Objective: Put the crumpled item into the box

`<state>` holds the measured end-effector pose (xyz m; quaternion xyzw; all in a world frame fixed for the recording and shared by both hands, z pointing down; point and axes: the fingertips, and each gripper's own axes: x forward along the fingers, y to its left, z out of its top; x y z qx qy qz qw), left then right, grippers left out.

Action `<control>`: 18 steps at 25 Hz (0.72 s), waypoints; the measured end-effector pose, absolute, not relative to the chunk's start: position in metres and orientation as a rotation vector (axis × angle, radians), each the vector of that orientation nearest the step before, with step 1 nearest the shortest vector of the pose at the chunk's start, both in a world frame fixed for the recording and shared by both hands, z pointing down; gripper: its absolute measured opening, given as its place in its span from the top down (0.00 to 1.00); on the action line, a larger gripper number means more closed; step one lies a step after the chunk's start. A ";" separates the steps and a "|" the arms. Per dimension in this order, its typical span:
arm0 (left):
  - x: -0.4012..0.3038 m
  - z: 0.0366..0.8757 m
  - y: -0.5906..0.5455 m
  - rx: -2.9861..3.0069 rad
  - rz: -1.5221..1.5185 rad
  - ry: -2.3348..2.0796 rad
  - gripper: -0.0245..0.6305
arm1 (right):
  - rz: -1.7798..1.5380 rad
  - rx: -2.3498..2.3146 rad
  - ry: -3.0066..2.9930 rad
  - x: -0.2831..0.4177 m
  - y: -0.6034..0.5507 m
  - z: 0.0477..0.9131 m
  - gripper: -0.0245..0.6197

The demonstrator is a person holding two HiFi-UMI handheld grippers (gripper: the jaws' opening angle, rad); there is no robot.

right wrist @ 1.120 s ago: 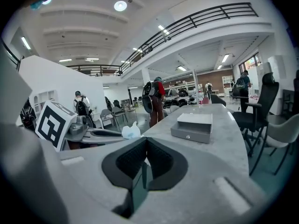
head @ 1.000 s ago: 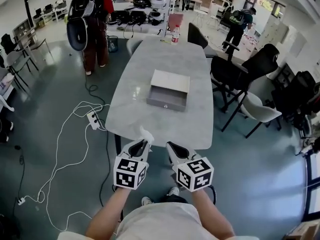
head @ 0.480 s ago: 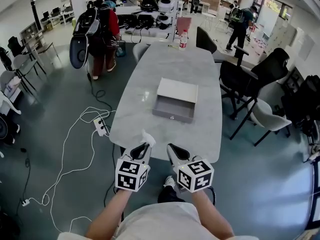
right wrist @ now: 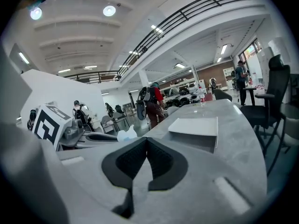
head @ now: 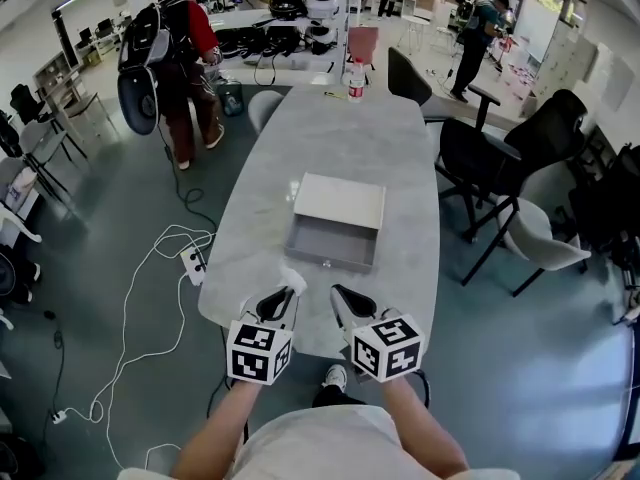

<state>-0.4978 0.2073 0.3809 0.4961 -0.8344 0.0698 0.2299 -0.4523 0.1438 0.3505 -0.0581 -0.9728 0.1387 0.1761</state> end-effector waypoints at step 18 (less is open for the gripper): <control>-0.548 0.407 0.113 1.365 0.474 -2.194 0.91 | 0.558 -0.190 -2.732 -0.502 0.046 0.377 0.95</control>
